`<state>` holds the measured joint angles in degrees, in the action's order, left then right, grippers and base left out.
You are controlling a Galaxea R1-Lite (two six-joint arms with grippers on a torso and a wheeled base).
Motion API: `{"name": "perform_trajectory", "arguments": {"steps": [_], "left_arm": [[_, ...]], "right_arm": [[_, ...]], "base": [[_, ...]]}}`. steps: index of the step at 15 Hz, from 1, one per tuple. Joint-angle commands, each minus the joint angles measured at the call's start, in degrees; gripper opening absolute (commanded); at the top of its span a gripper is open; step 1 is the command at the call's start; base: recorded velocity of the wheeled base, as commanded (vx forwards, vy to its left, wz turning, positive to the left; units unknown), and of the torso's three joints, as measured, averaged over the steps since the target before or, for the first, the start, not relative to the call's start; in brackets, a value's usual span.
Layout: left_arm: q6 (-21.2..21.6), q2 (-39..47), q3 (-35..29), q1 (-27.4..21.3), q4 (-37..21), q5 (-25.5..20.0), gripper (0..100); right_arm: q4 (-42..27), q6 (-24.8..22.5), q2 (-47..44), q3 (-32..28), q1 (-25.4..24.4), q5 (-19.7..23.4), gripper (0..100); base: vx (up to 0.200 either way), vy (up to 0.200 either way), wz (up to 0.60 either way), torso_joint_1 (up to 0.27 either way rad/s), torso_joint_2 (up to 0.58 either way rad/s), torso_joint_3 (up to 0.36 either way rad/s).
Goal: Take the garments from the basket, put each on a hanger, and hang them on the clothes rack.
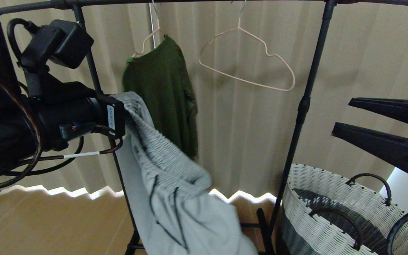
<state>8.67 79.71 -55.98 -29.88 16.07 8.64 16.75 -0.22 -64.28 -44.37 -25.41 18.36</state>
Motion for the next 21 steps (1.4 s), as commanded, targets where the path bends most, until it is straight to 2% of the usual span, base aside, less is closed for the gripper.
{"name": "perform_trajectory", "arguments": {"steps": [1,3,5,6,7,12,16,21], "left_arm": [[0.03,-0.09,0.96,0.08,0.19,0.06,0],[0.03,-2.11,2.63,0.44,0.1,0.15,0],[0.12,-4.48,3.68,0.44,0.1,0.15,0],[0.3,-6.15,4.04,0.44,-0.16,0.67,0],[0.39,-6.94,4.39,0.44,-0.16,1.2,0],[2.14,-12.57,9.57,0.44,0.02,1.9,0],[2.23,-12.92,9.66,0.44,0.02,1.99,0],[3.29,-13.01,9.84,0.44,0.02,1.9,0]], "right_arm": [[-0.05,0.13,1.7,1.22,-0.35,0.19,100],[-0.58,-0.84,3.02,4.56,0.71,-0.78,100],[-0.4,-4.44,3.99,8.69,5.1,-3.68,100],[-0.31,-8.04,4.52,11.33,7.21,-4.74,100],[-0.23,-8.66,4.87,12.56,7.39,-4.91,100],[-0.14,-7.51,12.34,20.38,8.79,-5.09,100],[-0.14,-7.69,14.97,27.32,14.59,-5.35,100],[-0.05,-6.02,14.62,27.06,15.39,-5.35,100]], "base": [[0.0,0.0,0.0,0.0,0.0,0.0],[0.0,0.0,0.0,0.0,0.0,0.0],[0.0,0.0,0.0,0.0,0.0,0.0],[0.0,0.0,0.0,0.0,0.0,0.0],[0.0,0.0,0.0,0.0,0.0,0.0],[0.0,0.0,0.0,0.0,0.0,0.0],[0.0,0.0,0.0,0.0,0.0,0.0],[0.0,0.0,0.0,0.0,0.0,0.0]]}}
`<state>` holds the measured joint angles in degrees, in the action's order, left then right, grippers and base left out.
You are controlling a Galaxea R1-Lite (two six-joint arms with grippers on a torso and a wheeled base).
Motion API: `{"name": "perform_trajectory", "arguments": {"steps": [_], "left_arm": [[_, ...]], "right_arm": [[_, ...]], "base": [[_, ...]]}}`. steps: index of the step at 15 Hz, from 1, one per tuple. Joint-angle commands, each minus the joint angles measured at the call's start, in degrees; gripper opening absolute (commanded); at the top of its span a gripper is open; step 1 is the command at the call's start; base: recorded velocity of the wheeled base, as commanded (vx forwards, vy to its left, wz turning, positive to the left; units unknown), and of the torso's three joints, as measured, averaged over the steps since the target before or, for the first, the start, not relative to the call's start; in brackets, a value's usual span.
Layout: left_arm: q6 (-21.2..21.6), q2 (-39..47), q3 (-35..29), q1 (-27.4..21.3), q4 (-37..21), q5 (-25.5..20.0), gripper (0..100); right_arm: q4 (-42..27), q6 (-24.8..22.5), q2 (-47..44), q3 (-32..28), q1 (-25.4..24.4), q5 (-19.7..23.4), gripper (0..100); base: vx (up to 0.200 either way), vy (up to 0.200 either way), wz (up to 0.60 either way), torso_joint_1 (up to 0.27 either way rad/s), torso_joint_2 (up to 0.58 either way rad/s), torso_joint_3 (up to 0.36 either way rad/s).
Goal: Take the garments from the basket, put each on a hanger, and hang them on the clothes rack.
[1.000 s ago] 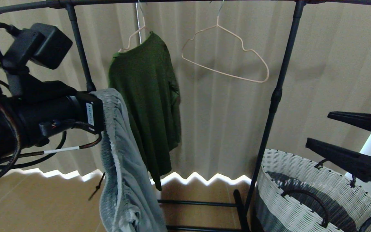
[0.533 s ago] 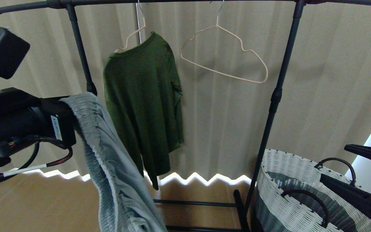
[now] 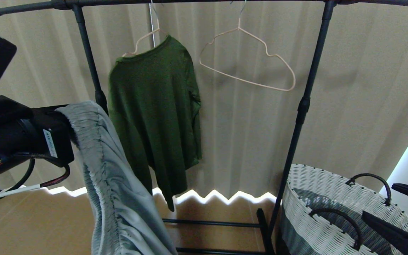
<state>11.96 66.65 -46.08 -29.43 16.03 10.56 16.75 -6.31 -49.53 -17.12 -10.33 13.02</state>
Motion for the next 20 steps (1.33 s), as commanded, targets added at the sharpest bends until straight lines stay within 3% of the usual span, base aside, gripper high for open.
{"name": "perform_trajectory", "arguments": {"steps": [1,7,8,12,20], "left_arm": [[0.08,0.06,-0.15,-0.02,0.05,-0.1,0],[-0.01,-0.38,1.08,0.25,0.14,-0.19,0],[0.26,-1.96,3.19,2.27,0.14,-0.27,0],[0.26,-4.24,6.88,6.22,0.14,-0.54,0],[0.35,-3.8,8.81,6.05,0.23,-0.89,0]], "right_arm": [[0.04,0.07,0.05,-0.2,0.66,-0.01,100],[9.44,-0.28,-6.19,0.42,4.61,0.08,100],[11.81,-1.16,-8.21,1.73,5.67,-0.01,100],[11.64,-3.09,-6.37,2.44,5.93,-0.01,100],[11.81,-3.0,-6.46,2.61,6.02,-0.01,100]], "base": [[0.0,0.0,0.0,0.0,0.0,0.0],[0.0,0.0,0.0,0.0,0.0,0.0],[0.0,0.0,0.0,0.0,0.0,0.0],[0.0,0.0,0.0,0.0,0.0,0.0],[0.0,0.0,0.0,0.008,-0.03,-0.012]]}}
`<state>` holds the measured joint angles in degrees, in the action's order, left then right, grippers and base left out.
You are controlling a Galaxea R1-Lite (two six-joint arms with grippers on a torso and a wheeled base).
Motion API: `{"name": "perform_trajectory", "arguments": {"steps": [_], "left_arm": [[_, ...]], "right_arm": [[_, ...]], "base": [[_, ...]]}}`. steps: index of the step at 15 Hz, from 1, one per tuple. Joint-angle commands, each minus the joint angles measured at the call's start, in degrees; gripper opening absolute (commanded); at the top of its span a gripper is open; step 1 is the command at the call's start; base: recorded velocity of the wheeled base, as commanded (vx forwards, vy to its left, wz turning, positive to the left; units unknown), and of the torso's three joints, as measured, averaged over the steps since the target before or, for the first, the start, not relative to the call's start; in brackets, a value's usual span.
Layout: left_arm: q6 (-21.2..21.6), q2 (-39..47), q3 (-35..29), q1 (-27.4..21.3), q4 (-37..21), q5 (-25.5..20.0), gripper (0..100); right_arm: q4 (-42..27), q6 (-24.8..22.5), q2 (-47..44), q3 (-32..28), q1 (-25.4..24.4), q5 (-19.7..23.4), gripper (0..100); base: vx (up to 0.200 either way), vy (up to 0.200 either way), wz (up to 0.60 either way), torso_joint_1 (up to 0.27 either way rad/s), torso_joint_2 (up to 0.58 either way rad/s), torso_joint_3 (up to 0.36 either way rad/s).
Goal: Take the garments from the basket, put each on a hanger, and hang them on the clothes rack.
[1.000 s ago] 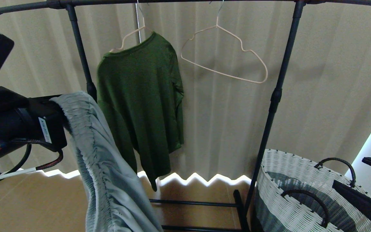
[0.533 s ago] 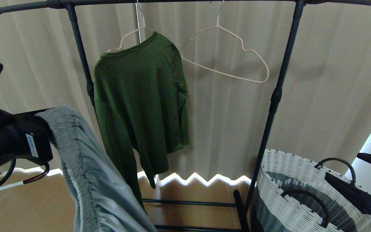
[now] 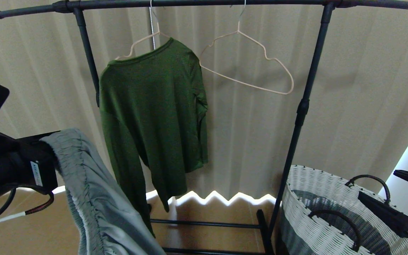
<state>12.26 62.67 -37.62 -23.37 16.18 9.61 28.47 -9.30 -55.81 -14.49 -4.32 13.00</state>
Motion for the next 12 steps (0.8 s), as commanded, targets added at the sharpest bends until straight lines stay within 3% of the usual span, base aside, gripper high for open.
{"name": "perform_trajectory", "arguments": {"steps": [1,4,9,12], "left_arm": [[-0.05,0.17,0.35,-0.01,0.08,0.06,0],[-0.05,-0.01,0.53,-0.01,0.08,-0.29,0],[0.04,-0.01,0.79,-0.01,-0.01,-0.29,0],[0.04,-0.09,1.67,-0.01,-0.01,-0.29,0]], "right_arm": [[0.1,-0.01,-0.27,-0.1,0.01,0.01,100],[0.1,-0.01,-0.09,-0.1,0.01,0.01,100],[0.1,-0.01,-0.09,-0.01,0.01,0.01,100],[0.19,-0.01,0.0,0.08,0.01,0.01,100]], "base": [[0.0,0.0,0.0,0.129,-0.28,-0.203],[0.0,0.0,0.0,0.172,-0.19,-0.255],[0.0,0.0,0.0,0.094,-0.59,-0.254],[0.0,0.0,0.0,0.323,-0.47,-0.255]]}}
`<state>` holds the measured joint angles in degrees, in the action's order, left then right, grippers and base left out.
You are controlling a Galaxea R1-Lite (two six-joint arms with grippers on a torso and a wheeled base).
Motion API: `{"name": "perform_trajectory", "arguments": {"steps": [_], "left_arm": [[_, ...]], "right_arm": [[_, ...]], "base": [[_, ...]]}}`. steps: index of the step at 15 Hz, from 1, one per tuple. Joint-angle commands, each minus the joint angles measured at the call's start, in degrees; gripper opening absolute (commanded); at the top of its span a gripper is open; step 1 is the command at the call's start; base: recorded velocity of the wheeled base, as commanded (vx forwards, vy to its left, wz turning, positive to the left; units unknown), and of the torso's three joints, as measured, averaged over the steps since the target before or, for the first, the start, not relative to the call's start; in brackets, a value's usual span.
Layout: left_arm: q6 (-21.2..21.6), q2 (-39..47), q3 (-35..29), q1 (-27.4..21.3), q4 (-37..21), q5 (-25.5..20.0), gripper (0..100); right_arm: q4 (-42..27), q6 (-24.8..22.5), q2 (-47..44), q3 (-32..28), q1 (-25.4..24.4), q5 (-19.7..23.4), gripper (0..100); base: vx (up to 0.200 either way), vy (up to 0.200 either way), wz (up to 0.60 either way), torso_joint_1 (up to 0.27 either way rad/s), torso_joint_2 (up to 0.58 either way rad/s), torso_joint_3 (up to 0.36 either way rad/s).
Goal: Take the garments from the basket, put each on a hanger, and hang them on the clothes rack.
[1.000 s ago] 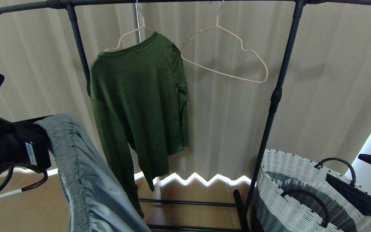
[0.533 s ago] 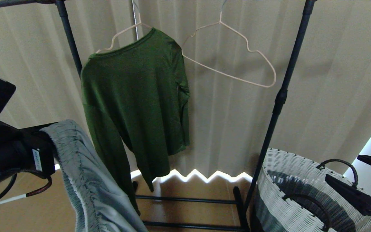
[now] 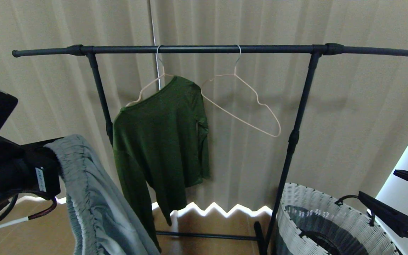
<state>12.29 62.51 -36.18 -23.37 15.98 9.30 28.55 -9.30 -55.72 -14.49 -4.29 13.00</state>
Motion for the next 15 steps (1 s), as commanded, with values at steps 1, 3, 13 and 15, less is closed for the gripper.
{"name": "perform_trajectory", "arguments": {"steps": [1,3,13,15], "left_arm": [[0.02,-0.02,0.67,-0.01,0.28,0.01,0],[0.02,-0.2,1.2,-0.01,0.28,0.01,0],[0.1,-2.92,7.44,0.17,3.88,-2.18,0],[0.46,-3.8,9.02,0.25,5.82,-3.94,0]], "right_arm": [[0.01,-0.01,-0.09,0.17,-0.02,0.01,100],[0.01,-0.01,0.35,0.26,-0.02,0.01,100],[-3.5,-0.1,1.41,-0.71,-0.1,0.19,100],[-11.5,-0.1,1.32,-5.37,-0.1,0.28,100]], "base": [[0.0,0.0,0.0,0.3,-0.47,-0.271],[0.0,0.0,0.0,0.249,-0.49,-0.259],[0.0,0.0,0.0,0.25,-0.51,-0.268],[0.0,0.0,0.0,0.173,-0.37,-0.181]]}}
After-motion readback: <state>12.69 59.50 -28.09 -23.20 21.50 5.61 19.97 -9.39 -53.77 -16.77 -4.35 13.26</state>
